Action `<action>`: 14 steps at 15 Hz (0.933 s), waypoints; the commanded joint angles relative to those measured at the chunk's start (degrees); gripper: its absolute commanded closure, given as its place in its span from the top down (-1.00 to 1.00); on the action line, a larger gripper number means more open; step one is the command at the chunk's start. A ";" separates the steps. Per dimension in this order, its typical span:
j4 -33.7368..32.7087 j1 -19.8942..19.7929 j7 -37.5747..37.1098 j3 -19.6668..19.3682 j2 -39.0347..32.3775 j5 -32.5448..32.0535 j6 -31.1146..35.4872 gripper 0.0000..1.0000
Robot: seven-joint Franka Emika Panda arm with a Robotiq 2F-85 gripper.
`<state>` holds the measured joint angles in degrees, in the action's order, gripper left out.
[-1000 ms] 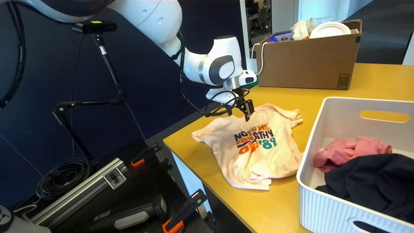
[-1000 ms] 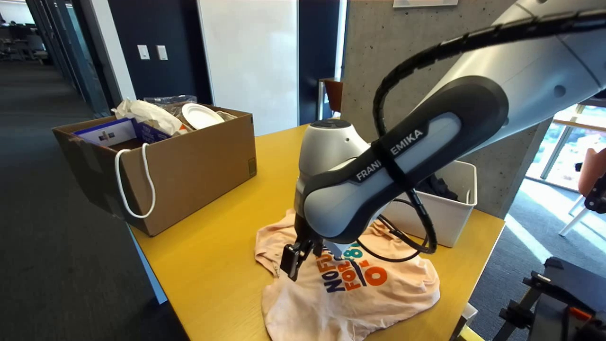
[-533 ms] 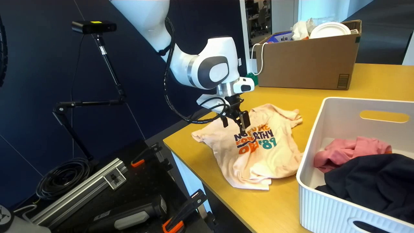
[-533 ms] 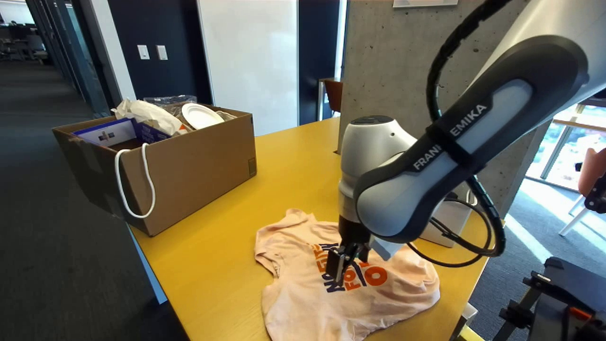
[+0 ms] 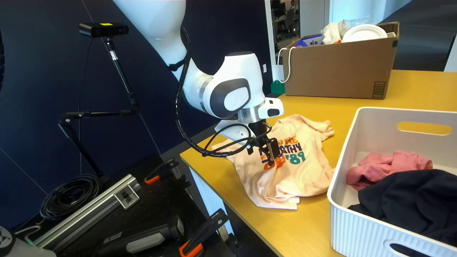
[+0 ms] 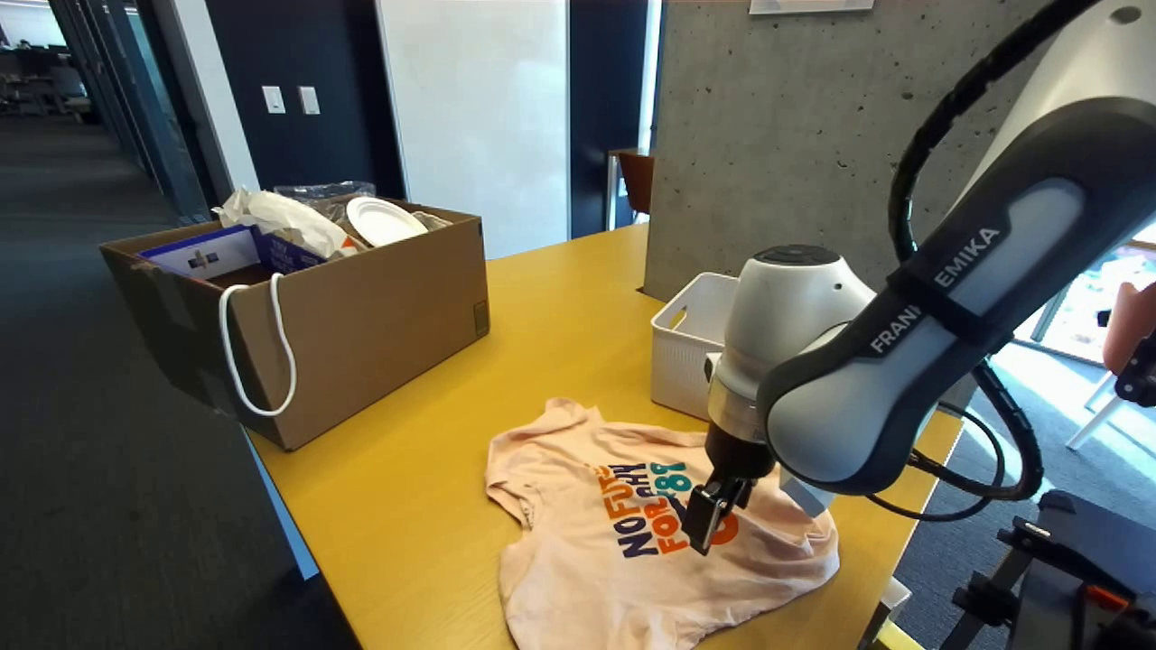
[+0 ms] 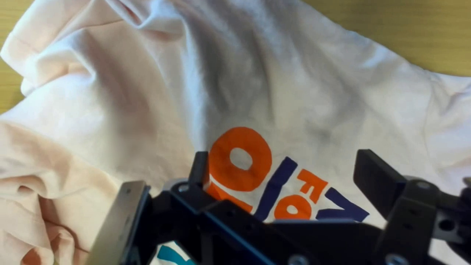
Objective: Straighten up the pink t-shirt
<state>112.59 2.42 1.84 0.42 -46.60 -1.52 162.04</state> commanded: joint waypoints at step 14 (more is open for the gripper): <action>-13.64 -5.42 12.34 6.91 -12.51 -1.69 3.37 1.00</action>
<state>102.63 -1.07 12.53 4.81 -56.48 -2.41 164.62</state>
